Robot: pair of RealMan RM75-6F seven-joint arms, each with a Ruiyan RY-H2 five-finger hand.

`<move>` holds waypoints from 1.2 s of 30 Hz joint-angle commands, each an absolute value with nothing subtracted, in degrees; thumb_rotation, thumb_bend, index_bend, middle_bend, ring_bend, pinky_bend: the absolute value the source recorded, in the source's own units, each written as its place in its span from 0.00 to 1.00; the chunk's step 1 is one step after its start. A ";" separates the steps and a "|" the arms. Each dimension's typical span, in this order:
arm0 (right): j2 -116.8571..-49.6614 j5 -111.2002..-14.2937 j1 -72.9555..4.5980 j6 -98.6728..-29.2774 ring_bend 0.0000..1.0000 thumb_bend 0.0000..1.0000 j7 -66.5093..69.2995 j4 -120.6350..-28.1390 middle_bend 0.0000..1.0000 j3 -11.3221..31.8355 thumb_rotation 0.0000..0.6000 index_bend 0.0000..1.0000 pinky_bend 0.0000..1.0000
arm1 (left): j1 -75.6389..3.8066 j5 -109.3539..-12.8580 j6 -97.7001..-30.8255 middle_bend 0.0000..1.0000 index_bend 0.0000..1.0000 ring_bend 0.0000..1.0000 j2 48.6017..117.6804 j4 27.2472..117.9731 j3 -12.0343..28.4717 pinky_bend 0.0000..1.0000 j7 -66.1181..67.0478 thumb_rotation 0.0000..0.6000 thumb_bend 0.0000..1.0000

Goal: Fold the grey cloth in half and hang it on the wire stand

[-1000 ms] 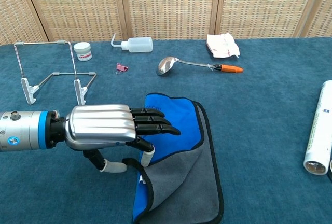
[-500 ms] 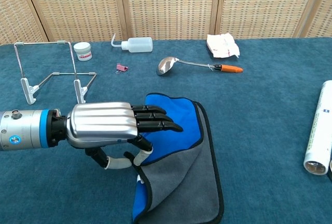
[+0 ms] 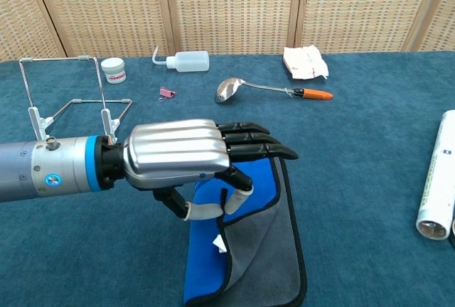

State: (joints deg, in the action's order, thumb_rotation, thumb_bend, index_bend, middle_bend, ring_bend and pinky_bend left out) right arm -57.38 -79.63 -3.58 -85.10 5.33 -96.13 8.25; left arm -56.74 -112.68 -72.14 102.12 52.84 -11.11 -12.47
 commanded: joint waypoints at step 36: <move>-56.52 -79.42 -3.64 -84.11 0.00 0.00 8.00 -95.37 0.00 8.18 1.00 0.00 0.00 | -64.20 -114.21 -72.40 0.00 0.00 0.00 115.36 47.99 -6.22 0.00 -6.72 1.00 0.24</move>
State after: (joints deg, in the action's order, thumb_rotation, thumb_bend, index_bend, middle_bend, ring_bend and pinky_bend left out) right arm -56.52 -79.42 -3.64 -84.11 8.01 -95.38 8.18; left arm -64.28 -114.38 -72.08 115.37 48.21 -6.49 -6.60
